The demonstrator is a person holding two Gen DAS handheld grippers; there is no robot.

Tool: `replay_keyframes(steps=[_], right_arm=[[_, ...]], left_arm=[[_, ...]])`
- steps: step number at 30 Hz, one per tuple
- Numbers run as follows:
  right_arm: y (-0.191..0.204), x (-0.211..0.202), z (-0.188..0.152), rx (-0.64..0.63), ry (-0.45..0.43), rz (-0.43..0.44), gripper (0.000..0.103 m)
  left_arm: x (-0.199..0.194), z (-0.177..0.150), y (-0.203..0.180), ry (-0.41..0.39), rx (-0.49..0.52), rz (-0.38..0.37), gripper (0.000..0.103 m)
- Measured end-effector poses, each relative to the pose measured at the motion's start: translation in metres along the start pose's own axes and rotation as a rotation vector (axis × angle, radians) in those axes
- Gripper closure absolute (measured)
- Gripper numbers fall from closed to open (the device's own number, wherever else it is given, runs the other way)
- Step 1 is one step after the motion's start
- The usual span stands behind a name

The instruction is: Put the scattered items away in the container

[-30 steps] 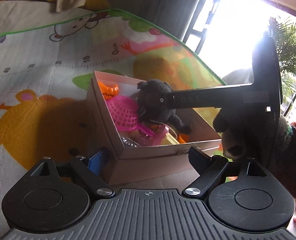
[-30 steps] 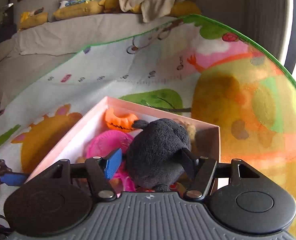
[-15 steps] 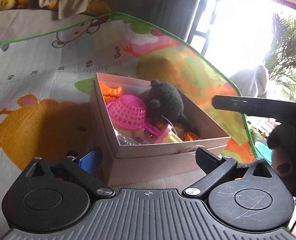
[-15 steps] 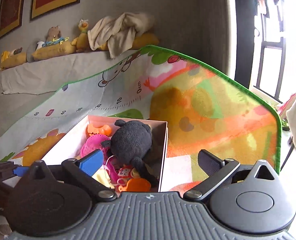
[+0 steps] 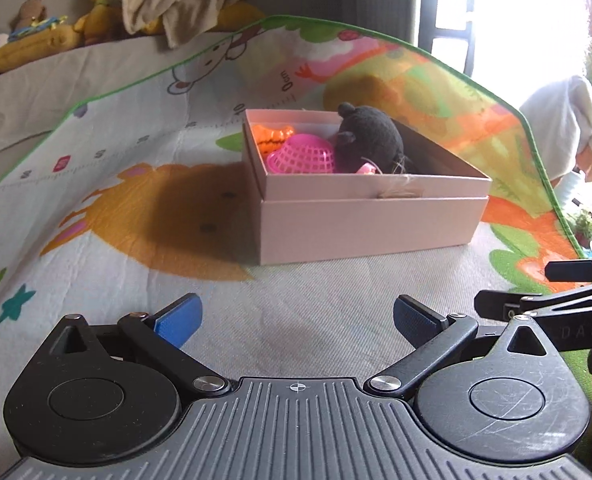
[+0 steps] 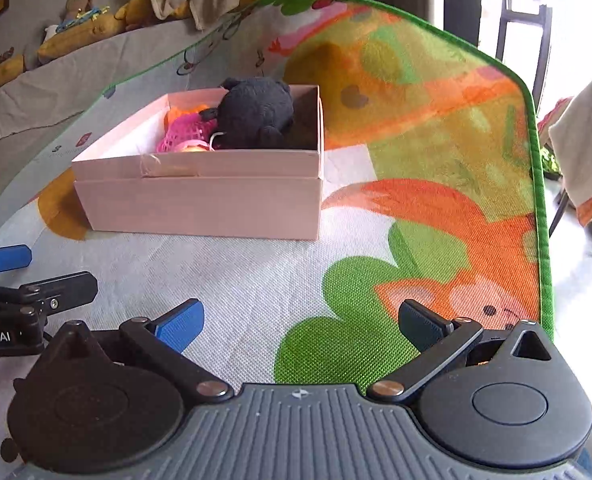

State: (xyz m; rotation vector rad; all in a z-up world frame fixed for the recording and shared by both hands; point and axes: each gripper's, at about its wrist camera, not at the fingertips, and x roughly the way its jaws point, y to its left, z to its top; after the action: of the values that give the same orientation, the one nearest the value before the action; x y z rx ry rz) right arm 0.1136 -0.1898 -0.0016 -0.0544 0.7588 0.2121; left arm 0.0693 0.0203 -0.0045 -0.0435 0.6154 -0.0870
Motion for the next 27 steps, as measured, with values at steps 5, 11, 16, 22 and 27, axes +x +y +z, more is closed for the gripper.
replay_keyframes(steps=[5,11,16,22,27], right_arm=[[0.001,0.007,0.004,-0.009,0.002,-0.021,0.0],[-0.004,0.015,0.007,-0.015,-0.015,-0.003,0.0],[-0.001,0.007,-0.002,-0.008,-0.029,-0.021,0.0],[-0.003,0.002,-0.008,-0.009,-0.043,-0.016,0.0],[-0.008,0.007,-0.004,-0.022,-0.043,0.003,0.0]], left_arm=[[0.014,0.0,-0.008,0.074,0.018,0.066,0.0],[0.023,0.003,-0.012,0.077,0.017,0.09,0.0],[0.023,0.002,-0.014,0.076,0.007,0.099,0.0],[0.023,0.002,-0.014,0.074,-0.004,0.115,0.0],[0.024,0.004,-0.015,0.076,-0.014,0.127,0.0]])
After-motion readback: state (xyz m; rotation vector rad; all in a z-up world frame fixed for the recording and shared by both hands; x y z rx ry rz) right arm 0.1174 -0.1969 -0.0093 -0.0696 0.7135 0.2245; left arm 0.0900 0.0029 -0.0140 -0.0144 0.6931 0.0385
